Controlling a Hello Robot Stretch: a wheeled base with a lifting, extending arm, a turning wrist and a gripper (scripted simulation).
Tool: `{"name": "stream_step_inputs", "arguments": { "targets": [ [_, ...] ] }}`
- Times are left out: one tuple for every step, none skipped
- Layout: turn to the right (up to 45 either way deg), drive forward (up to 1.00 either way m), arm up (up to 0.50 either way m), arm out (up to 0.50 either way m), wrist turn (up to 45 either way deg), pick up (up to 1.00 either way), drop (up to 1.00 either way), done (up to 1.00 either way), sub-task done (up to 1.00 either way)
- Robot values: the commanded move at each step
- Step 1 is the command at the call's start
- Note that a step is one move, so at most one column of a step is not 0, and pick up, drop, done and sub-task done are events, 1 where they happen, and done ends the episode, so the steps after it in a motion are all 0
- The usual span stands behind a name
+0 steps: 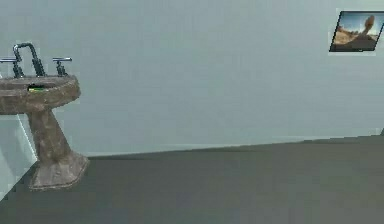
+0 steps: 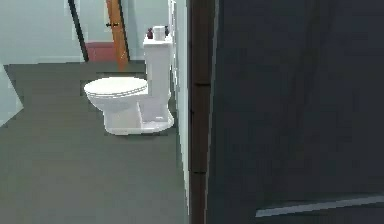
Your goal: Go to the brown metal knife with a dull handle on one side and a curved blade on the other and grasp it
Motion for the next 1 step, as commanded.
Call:
{"name": "stream_step_inputs", "arguments": {
  "targets": [
    [36.0, 0.00, 0.00, 0.00, 0.0, 0.00, 0.00, 0.00, 0.00]
  ]
}}
